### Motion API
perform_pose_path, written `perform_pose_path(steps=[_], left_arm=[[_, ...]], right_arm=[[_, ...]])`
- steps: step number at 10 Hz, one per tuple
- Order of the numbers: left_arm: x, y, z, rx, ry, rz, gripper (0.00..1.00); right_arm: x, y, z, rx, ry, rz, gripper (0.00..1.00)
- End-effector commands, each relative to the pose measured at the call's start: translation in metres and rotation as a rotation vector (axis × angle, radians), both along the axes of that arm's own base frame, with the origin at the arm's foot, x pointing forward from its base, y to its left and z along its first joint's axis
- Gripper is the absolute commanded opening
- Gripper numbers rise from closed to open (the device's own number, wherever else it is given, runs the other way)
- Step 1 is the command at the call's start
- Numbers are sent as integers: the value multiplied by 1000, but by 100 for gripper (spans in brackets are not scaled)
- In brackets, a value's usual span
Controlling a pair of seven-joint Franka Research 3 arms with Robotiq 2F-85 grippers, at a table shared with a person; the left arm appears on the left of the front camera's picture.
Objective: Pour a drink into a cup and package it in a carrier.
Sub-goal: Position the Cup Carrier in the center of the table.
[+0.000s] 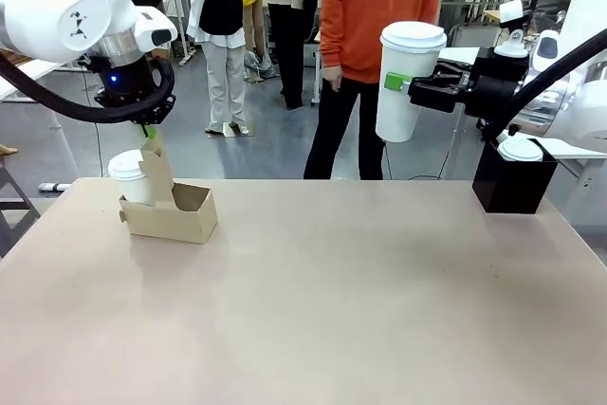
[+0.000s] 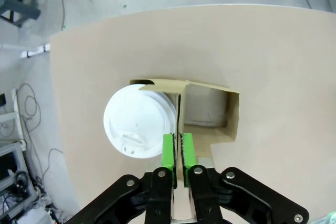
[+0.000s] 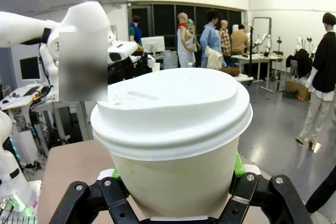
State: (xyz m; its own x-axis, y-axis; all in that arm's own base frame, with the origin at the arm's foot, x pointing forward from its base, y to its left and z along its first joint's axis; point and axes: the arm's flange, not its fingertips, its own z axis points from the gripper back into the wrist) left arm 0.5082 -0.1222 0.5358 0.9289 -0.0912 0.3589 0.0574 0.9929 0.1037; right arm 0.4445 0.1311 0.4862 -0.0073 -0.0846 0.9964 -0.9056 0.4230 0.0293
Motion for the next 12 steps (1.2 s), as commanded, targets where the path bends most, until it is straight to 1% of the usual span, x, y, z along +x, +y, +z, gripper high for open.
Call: perform_pose_path(steps=[1,2,3,5,6,7,8,9,10,12], left_arm=[[-1,-4,0,7,23,40,0],[0,-3,-3,27,5,54,0],[4,2,-7,29,3,53,0],[10,8,-15,34,33,54,0],[12,9,-19,37,25,49,0],[12,10,-20,9,6,37,41],[10,11,-18,-1,3,30,60],[10,12,-16,0,3,28,99],[10,13,-16,-1,3,30,100],[14,12,-20,11,37,31,100]], right_arm=[[0,2,4,11,-14,2,81],[0,2,4,11,-14,2,81],[0,2,4,11,-14,2,81],[0,2,4,11,-14,2,81],[0,2,4,11,-14,2,81],[0,2,4,11,-14,2,81],[0,2,4,11,-14,2,81],[0,2,4,11,-14,2,81],[0,2,4,11,-14,2,81],[0,2,4,11,-14,2,81]])
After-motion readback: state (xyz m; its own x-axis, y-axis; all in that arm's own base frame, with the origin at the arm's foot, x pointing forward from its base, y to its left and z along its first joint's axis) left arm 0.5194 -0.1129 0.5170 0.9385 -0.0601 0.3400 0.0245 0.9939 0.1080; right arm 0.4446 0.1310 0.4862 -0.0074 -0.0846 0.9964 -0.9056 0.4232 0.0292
